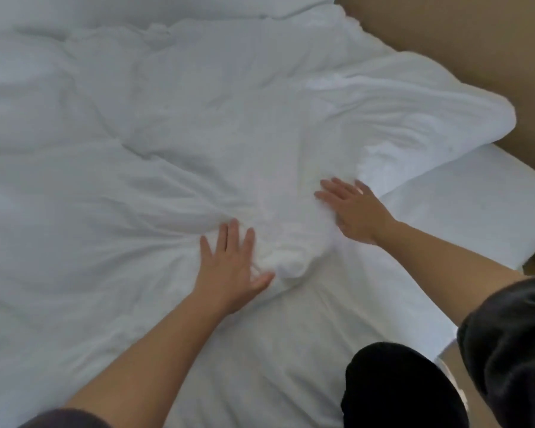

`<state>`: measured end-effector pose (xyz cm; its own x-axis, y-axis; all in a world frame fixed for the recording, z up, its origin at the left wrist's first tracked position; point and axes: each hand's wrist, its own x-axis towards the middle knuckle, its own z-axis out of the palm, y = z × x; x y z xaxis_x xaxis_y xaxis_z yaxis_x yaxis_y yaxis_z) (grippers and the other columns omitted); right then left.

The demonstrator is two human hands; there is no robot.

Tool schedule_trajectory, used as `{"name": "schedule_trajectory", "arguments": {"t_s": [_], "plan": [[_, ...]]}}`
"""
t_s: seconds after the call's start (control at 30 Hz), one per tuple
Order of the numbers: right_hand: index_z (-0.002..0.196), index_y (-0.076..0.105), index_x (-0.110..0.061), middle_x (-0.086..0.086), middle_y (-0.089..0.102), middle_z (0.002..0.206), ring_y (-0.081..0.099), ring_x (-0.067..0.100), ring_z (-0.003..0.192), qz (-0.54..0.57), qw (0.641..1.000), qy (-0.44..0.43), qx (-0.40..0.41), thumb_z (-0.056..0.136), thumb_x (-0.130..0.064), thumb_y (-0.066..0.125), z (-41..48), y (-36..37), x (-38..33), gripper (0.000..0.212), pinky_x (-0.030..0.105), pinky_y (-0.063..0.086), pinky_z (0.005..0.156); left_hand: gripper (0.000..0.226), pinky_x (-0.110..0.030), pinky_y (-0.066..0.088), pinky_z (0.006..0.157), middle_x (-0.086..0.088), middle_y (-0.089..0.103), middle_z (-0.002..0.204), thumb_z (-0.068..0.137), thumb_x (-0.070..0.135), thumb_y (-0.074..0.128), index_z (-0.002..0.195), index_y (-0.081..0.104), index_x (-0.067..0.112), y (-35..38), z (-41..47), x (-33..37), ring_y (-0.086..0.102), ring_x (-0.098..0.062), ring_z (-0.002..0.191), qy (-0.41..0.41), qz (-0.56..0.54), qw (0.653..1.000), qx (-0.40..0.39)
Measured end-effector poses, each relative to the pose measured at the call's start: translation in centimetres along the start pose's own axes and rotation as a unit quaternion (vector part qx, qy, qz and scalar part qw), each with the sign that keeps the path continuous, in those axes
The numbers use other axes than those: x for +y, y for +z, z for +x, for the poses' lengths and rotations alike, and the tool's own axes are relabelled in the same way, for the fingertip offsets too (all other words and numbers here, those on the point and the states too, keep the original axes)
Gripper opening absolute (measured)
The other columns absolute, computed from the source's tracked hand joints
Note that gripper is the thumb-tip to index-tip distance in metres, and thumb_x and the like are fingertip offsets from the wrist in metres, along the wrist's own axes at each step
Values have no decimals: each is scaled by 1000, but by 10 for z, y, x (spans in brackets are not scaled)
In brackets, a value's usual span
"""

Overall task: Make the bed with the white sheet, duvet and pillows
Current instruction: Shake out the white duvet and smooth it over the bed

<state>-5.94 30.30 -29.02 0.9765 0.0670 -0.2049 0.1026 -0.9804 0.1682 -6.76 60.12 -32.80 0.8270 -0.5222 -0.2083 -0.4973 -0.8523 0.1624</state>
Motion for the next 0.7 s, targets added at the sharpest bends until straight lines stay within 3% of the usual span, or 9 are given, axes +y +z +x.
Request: {"name": "schedule_trajectory", "arguments": {"t_s": [0.1, 0.2, 0.3, 0.47, 0.53, 0.6, 0.7], "plan": [[156, 5, -29, -1, 0, 165, 2, 21, 151, -17, 991, 125, 36, 86, -6, 55, 4, 20, 100, 89, 49, 8, 119, 98, -61, 5, 115, -12, -8, 162, 82, 72, 35, 154, -5, 18, 4, 56, 81, -4, -32, 149, 30, 7, 999, 19], [155, -10, -30, 0, -7, 164, -1, 27, 151, -52, 977, 205, 11, 88, -15, 62, 11, 46, 207, 100, 56, 14, 117, 106, -59, 16, 115, -17, -9, 160, 84, 53, 59, 152, -13, 15, 8, 118, 162, 1, -36, 148, 1, 21, 998, 55], [152, -22, -31, 3, -14, 163, -5, 33, 150, -82, 973, 216, -14, 88, -28, 67, 31, 64, 289, 110, 60, 14, 115, 97, -60, 28, 109, -19, 9, 160, 85, 36, 64, 155, 0, 17, 10, 187, 210, 19, -40, 145, -28, 55, 991, 118], [152, -21, -31, 13, -15, 162, -8, 37, 149, -125, 973, 194, -1, 95, -28, 53, 69, 87, 377, 93, 67, 3, 112, 102, -60, 26, 108, -23, 11, 158, 87, 49, 59, 153, -11, 16, 19, 256, 245, 18, -43, 143, -134, 114, 984, 7], [154, -14, -31, 17, -9, 162, -3, 40, 148, -116, 975, 188, -2, 95, -32, 51, 86, 92, 404, 88, 67, 0, 112, 104, -58, 31, 105, -22, 17, 157, 81, 46, 66, 155, -1, 17, 25, 265, 245, 25, -42, 141, -159, 134, 978, -12], [155, -4, -32, 13, 4, 163, 10, 37, 148, -86, 985, 150, -25, 95, -31, 52, 101, 102, 424, 82, 64, 7, 113, 102, -58, 39, 95, -25, 36, 147, 66, 32, 80, 152, 26, 16, 29, 272, 241, 41, -44, 130, -163, 117, 980, -12], [153, 17, -32, 7, 29, 156, 35, 29, 139, -20, 993, 98, -60, 95, -26, 51, 124, 107, 439, 68, 50, 26, 111, 88, -57, 49, 71, -30, 59, 118, 42, 6, 88, 126, 63, 9, 36, 284, 237, 60, -47, 100, -173, 111, 979, -18]]}}
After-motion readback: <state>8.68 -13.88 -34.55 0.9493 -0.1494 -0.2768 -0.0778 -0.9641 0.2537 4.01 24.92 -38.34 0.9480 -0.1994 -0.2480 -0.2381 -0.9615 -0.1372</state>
